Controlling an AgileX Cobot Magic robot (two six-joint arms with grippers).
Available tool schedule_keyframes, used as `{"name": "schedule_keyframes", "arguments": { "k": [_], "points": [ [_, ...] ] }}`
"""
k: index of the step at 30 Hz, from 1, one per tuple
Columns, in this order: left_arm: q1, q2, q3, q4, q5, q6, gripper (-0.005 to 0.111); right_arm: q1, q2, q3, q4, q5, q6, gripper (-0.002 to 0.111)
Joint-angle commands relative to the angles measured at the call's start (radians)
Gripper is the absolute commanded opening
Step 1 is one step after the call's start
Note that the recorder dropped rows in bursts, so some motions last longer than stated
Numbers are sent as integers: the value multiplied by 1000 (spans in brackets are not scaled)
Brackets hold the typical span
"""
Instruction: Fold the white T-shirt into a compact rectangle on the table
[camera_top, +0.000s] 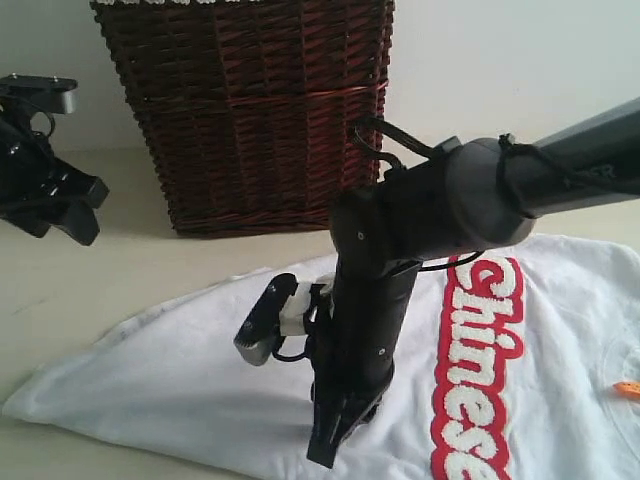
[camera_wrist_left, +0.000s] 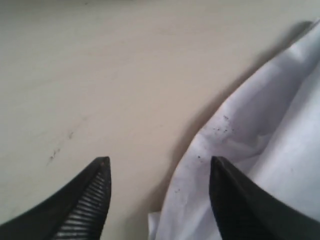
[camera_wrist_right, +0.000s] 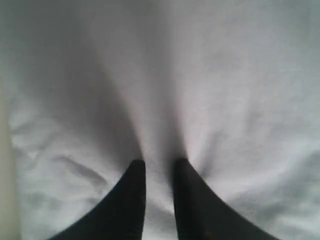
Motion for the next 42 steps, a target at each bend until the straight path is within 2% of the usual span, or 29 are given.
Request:
{"name": "schedule_keyframes", "arguments": {
  "k": [1, 3, 8, 12, 14, 17, 21, 24, 28, 32, 35, 39, 42],
  "points": [
    [19, -10, -5, -37, 21, -4, 57, 2, 36, 66, -81, 162, -34, 6],
    [19, -10, -5, -74, 22, 24, 57, 2, 29, 88, -151, 186, -3, 0],
    [18, -10, -5, -185, 56, 148, 57, 2, -5, 105, -413, 221, 162, 0],
    [16, -2, 25, -420, 92, 381, 57, 2, -48, 105, -583, 256, 262, 0],
    [16, -1, 60, -523, 90, 515, 57, 2, -64, 105, -564, 267, 240, 0],
    [-1, 21, 108, -645, 86, 682, 57, 2, -91, 105, -431, 201, 152, 0],
    [-87, 93, 152, -633, -13, 726, 60, 2, -137, 105, -349, 179, 77, 2],
    [-159, 164, 152, -626, -127, 741, 62, 2, -192, 105, -349, 193, 77, 11],
    [-236, 237, 152, -426, -275, 682, 62, 2, -294, 105, -349, 182, 82, 19],
    [-266, 280, 152, -287, -241, 659, 60, 2, -363, 105, -349, 169, 90, 19],
    [-281, 296, 152, -290, -228, 686, 46, 2, -394, 105, -347, 125, 91, 19],
    [-283, 294, 150, -257, -228, 676, 2, 2, -400, 105, -347, 90, 95, 19],
    [-283, 273, 150, -159, -201, 596, 0, 2, -400, 105, -347, 90, 95, 19]
  ]
}}
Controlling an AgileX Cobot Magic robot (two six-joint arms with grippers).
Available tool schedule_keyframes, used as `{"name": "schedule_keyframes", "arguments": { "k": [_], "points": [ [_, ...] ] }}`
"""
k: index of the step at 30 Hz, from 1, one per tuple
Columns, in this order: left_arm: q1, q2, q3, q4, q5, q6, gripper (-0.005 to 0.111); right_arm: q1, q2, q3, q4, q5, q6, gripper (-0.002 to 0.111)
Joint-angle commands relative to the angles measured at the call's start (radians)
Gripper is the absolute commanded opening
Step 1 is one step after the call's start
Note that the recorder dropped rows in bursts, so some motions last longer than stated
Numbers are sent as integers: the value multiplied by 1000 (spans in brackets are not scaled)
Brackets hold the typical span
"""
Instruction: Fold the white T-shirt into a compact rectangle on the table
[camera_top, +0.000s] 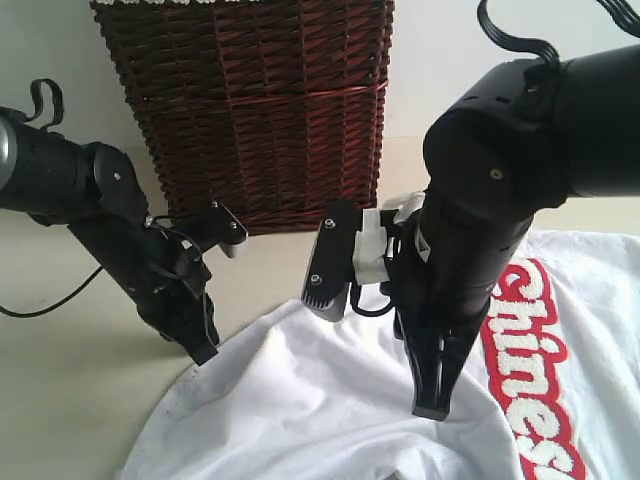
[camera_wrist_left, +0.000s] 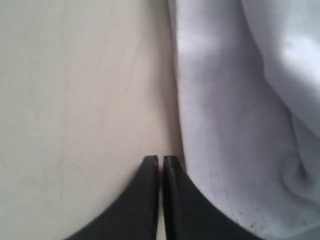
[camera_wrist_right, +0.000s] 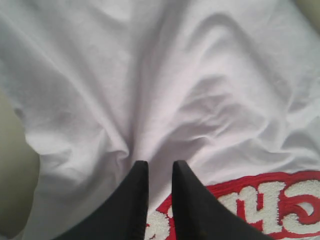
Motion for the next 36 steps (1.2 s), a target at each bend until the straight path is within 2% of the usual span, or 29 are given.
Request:
{"name": "schedule_keyframes", "arguments": {
  "k": [1, 4, 6, 8, 9, 10, 11, 14, 15, 19, 20, 21, 24, 32, 36],
  "points": [
    [-6, -4, 10, 160, 64, -122, 0, -4, -9, 0, 1, -13, 5, 19],
    [-6, -41, 10, 195, 93, -165, 0, -4, -9, 0, 1, -13, 20, 19],
    [-6, -72, 10, 69, 44, -152, 1, -4, -9, 0, 4, -9, 33, 19],
    [-6, -75, -5, -48, 64, -80, 21, -4, -9, 0, 8, -8, 33, 19],
    [-6, -75, -4, -62, 64, -80, 43, -4, -9, 0, 19, -8, 33, 19],
    [-6, -75, -4, -62, 67, -85, 56, -4, -9, 0, 24, -8, 33, 19],
    [-6, -68, -4, -73, 76, -81, 59, -4, -9, 0, 24, -8, 33, 19],
    [-24, -31, -4, -108, 65, -45, 37, -4, -9, 0, 24, -8, 33, 19],
    [-36, -19, -4, -122, 65, -23, 33, -4, -9, 0, 24, -8, 31, 19],
    [-65, 25, -4, -117, -5, -28, 42, -4, -9, 0, 24, -8, 33, 19],
    [-65, 29, -4, -74, -31, -62, 38, -4, -9, 0, 24, -8, 33, 19],
    [-65, 29, -4, -40, -32, -89, 31, -4, -9, 0, 24, -8, 33, 19],
    [-65, 29, -4, 99, -25, -176, 1, -4, -9, 0, 24, -8, 33, 19],
    [-65, -3, -4, 268, 82, -311, 0, -4, -9, 0, 24, -8, 34, 19],
    [-65, -51, -4, 407, 120, -477, 0, -4, -9, 0, 26, -6, 40, 19]
  ]
}}
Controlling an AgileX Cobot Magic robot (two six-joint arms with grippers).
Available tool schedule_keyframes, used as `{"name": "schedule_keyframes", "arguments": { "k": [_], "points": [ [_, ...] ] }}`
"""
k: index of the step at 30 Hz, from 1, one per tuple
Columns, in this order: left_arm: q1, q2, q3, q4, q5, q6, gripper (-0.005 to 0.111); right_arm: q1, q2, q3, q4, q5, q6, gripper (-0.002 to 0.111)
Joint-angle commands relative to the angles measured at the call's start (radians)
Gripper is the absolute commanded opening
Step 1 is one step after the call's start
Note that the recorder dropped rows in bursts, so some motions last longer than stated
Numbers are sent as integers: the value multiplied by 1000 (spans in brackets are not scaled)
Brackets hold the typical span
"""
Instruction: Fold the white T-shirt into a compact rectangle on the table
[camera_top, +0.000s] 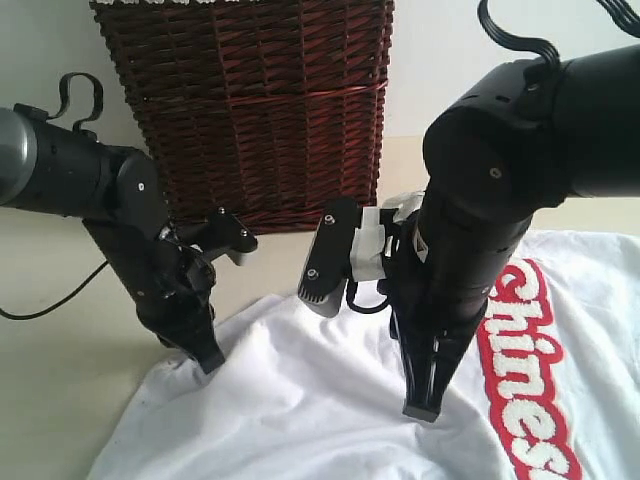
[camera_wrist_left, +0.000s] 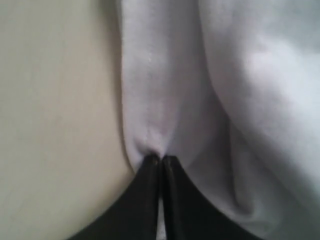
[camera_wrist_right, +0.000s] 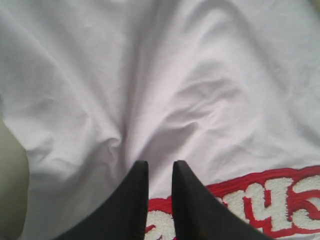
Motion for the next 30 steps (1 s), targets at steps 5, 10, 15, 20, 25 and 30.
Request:
{"name": "schedule_keyframes", "arguments": {
  "k": [5, 10, 15, 20, 25, 30],
  "points": [
    [2, -99, 12, 350, 111, -372, 0, -4, -9, 0, 5, -1, 9, 19],
    [2, -173, 12, 424, 185, -474, 0, -4, -9, 0, 5, -1, 9, 19],
    [26, -217, 12, 479, 326, -578, 0, -4, -9, 0, 5, 3, 9, 19],
    [43, -217, 13, 308, 278, -452, 12, -4, -9, 0, 2, 1, 9, 19],
    [52, -217, -45, 331, 217, -468, 76, -4, -9, 0, 4, 1, 9, 19],
    [52, -177, -47, 301, 31, -472, 50, -4, -9, 0, 4, -1, 14, 19]
  ]
}}
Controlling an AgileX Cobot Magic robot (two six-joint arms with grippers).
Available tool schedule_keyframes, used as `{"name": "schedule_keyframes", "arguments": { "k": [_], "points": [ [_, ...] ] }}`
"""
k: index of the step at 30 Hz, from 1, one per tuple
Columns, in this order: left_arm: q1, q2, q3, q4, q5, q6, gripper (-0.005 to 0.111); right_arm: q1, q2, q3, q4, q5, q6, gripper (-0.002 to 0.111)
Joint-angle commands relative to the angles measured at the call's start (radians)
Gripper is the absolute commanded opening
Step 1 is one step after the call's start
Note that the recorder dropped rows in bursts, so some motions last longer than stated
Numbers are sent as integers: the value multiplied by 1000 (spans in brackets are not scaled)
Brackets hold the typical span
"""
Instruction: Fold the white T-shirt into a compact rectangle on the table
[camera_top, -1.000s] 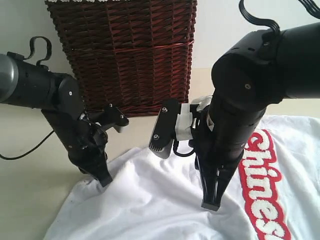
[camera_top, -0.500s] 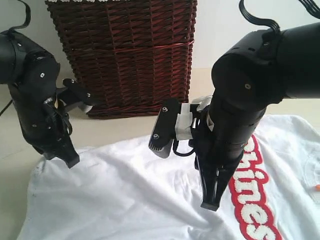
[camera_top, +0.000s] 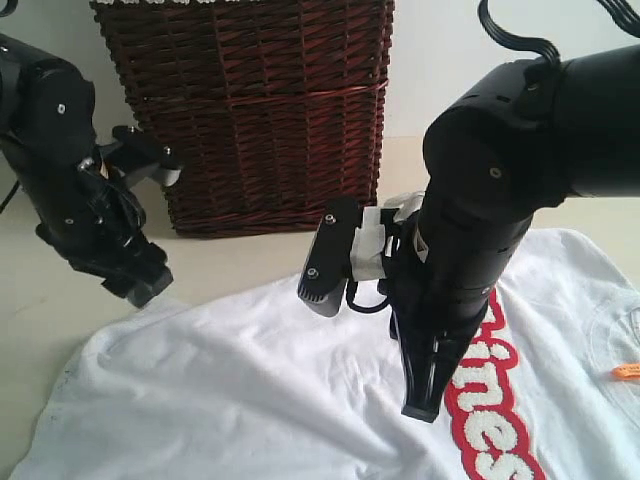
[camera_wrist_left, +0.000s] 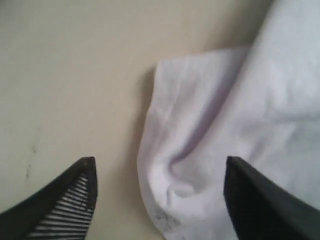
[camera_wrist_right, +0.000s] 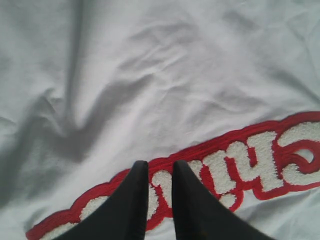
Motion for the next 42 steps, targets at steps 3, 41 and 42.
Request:
{"name": "schedule_keyframes", "arguments": {
  "k": [3, 41, 42],
  "points": [
    [4, 111, -26, 29, -189, -43, 35, -4, -9, 0, 0, -3, 16, 19],
    [62, 281, -133, 240, -7, -289, 0, -4, -9, -2, 0, -11, 18, 19],
    [62, 274, -133, 242, -11, -301, 0, -4, -9, -2, 0, -11, 18, 19]
  ]
}}
